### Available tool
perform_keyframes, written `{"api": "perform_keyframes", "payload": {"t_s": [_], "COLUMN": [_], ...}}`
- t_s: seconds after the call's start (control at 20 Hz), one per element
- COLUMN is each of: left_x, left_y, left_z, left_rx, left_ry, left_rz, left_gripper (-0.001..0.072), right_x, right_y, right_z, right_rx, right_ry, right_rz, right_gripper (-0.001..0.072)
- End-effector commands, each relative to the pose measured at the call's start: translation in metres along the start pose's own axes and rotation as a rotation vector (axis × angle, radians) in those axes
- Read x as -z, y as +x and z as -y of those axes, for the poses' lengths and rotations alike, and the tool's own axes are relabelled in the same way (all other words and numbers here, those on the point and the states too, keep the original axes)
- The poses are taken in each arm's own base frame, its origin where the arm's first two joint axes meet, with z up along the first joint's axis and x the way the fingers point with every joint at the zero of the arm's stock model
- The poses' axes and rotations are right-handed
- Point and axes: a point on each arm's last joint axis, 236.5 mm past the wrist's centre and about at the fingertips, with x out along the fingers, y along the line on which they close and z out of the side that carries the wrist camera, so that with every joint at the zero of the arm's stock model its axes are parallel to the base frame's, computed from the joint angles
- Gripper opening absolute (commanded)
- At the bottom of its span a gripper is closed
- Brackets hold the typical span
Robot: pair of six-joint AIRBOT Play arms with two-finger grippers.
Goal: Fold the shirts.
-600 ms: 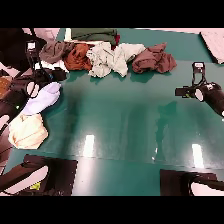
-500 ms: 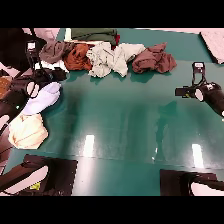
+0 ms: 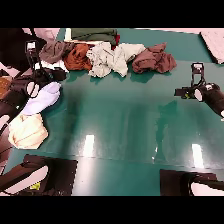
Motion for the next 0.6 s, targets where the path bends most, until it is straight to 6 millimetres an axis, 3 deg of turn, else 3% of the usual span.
{"api": "perform_keyframes", "payload": {"t_s": [0.0,0.2,0.3,0.45,0.55], "left_x": [-0.012,-0.014,-0.014,-0.012,-0.011], "left_y": [0.0,0.0,0.0,0.0,0.0], "left_z": [0.002,0.002,0.004,0.007,0.007], "left_rx": [0.007,0.009,0.018,0.033,0.033], "left_ry": [-0.004,-0.009,-0.075,-0.171,-0.171], "left_rz": [0.048,0.059,0.058,0.047,0.042], "left_gripper": [0.0408,0.0408,0.0408,0.0408,0.0408], "right_x": [0.0,-0.005,-0.013,-0.016,-0.031], "right_y": [0.0,0.0,-0.002,-0.016,-0.029], "right_z": [0.0,-0.004,-0.016,-0.026,-0.035], "right_rx": [0.0,-0.014,-0.061,-0.112,-0.166], "right_ry": [0.0,-0.001,0.063,0.186,0.262], "right_rz": [-0.001,0.022,0.048,-0.002,0.026], "right_gripper": [0.0133,0.0133,0.0133,0.0133,0.0132]}}
